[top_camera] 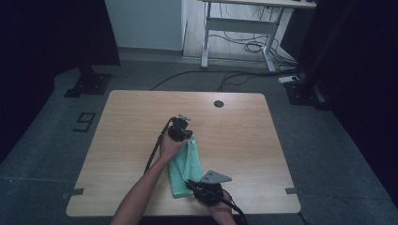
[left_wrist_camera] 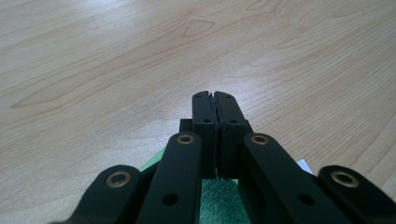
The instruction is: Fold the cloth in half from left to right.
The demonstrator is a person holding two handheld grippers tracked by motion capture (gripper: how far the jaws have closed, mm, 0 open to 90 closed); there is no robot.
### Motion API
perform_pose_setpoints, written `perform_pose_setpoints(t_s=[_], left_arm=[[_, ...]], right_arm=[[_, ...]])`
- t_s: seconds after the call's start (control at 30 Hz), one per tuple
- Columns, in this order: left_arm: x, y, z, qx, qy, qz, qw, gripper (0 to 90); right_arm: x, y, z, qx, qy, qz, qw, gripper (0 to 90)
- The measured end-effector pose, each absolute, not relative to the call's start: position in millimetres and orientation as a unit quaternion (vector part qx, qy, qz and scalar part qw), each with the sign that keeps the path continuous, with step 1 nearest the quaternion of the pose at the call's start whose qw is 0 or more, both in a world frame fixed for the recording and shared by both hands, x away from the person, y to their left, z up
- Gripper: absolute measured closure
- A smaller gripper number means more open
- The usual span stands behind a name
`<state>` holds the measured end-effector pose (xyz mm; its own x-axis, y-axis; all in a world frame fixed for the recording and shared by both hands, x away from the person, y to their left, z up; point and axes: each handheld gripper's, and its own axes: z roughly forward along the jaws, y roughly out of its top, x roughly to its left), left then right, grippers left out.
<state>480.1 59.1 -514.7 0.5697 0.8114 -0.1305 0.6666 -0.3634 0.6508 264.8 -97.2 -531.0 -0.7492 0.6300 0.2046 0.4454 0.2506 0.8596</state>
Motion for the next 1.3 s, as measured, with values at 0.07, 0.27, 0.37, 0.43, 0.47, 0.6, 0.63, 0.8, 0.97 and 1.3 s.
perform_pose_setpoints(t_s=[0.07, 0.27, 0.37, 0.43, 0.47, 0.6, 0.63, 0.8, 0.97, 1.3], left_arm=[[481, 57, -516, 0.821, 0.450, 0.106, 0.336, 87.8], [483, 54, -523, 0.822, 0.453, 0.103, 0.330, 87.1], [485, 53, -525, 0.822, 0.455, 0.102, 0.328, 86.7], [486, 53, -527, 0.821, 0.457, 0.102, 0.327, 86.6], [486, 53, -527, 0.820, 0.458, 0.102, 0.327, 86.5], [486, 53, -527, 0.819, 0.459, 0.103, 0.327, 86.4], [486, 53, -527, 0.820, 0.458, 0.103, 0.327, 86.3], [486, 52, -528, 0.821, 0.457, 0.103, 0.325, 85.9], [486, 50, -531, 0.824, 0.455, 0.102, 0.323, 85.6], [485, 50, -531, 0.825, 0.453, 0.104, 0.321, 85.1]], right_arm=[[265, -97, -532, 0.344, 0.786, 0.505, 0.090, 86.1], [267, -100, -534, 0.349, 0.786, 0.502, 0.088, 86.0], [267, -101, -536, 0.352, 0.787, 0.500, 0.088, 86.0], [267, -102, -537, 0.354, 0.786, 0.499, 0.088, 86.0], [267, -103, -537, 0.356, 0.786, 0.498, 0.087, 85.9], [268, -105, -540, 0.361, 0.786, 0.495, 0.084, 85.7], [268, -106, -540, 0.363, 0.785, 0.495, 0.081, 85.7], [267, -111, -541, 0.371, 0.781, 0.496, 0.081, 85.6], [267, -117, -544, 0.382, 0.779, 0.492, 0.080, 85.1], [266, -130, -547, 0.399, 0.773, 0.486, 0.079, 83.6]])
